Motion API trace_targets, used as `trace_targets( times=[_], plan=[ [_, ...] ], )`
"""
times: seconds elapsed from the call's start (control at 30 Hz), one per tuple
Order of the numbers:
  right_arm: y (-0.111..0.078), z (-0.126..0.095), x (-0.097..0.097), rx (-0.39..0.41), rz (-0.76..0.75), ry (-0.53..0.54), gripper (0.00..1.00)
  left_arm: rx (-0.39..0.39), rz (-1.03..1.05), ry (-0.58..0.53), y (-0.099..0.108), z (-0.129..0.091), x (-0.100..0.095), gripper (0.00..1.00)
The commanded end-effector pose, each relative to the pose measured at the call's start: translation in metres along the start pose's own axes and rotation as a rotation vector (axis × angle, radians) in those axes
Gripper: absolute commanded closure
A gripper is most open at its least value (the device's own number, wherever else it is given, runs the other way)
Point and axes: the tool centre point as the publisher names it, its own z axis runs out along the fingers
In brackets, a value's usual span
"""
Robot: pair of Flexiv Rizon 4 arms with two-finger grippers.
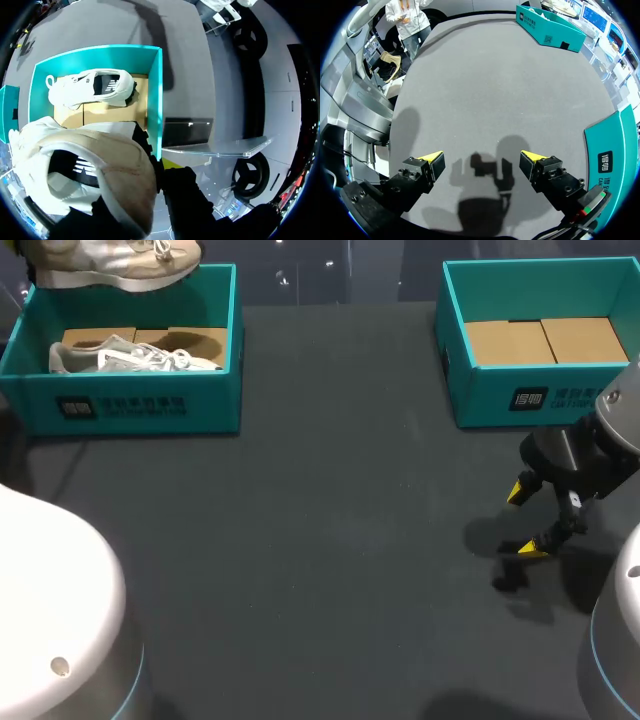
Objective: Take the shoe out of the shoebox, open the shoe tongue, remove and reinsert the insole, then place the shoe into the shoebox
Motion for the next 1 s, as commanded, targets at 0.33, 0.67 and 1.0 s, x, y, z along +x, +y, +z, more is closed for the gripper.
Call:
trace_targets(
  times=[0.33, 0.67, 1.0],
  plan=[
    [-0.001, 0.0, 0.001, 0.0, 0.0, -0.002, 0.0, -0.021, 0.028, 0.016, 0.002, 0.035, -0.006, 1.0],
    [-0.001, 0.0, 0.001, 0.0, 0.0, -0.002, 0.0, 0.019, 0.018, 0.015, 0.002, 0.054, -0.011, 1.0],
    [-0.001, 0.0, 0.001, 0.0, 0.0, -0.002, 0.0, 0.026, 0.022, 0.01, 0.002, 0.058, -0.013, 1.0]
  ],
)
